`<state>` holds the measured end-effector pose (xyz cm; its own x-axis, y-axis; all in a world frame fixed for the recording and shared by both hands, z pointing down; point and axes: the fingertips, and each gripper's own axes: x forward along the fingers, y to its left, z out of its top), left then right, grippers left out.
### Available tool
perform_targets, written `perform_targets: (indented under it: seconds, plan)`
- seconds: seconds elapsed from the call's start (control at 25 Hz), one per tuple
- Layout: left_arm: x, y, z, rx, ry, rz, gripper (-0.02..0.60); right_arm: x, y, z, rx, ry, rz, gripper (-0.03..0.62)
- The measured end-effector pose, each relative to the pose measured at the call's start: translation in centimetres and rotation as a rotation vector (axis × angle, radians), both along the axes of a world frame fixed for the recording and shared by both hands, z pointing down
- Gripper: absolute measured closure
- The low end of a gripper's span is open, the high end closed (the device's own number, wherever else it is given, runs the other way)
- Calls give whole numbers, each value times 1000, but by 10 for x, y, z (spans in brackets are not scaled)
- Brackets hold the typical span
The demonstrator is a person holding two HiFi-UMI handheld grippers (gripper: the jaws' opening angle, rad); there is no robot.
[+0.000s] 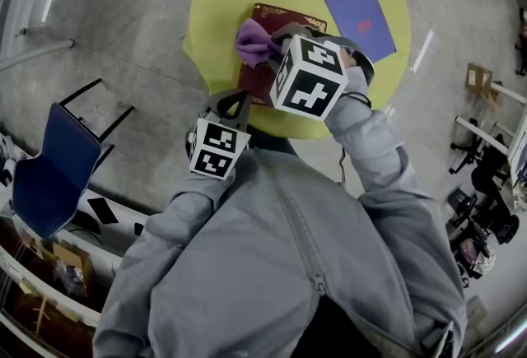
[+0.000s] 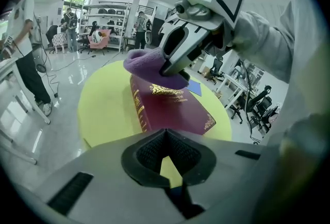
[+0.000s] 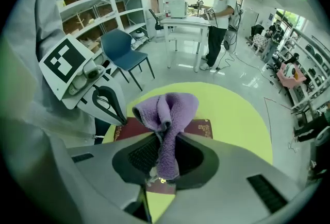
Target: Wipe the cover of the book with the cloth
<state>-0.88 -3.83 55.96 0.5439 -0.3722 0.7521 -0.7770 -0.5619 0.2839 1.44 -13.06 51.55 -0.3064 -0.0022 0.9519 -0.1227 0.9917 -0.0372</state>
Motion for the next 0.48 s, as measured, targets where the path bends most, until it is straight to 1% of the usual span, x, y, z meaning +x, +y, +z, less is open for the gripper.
perform_targets:
  seconds: [0.32, 0.48]
  plan:
    - [-2, 0, 1, 2, 1, -18, 565, -27, 2, 13, -26, 2, -37, 497]
    - [-3, 0, 1, 6, 1, -23, 565, -32, 4, 22, -33, 28, -52, 497]
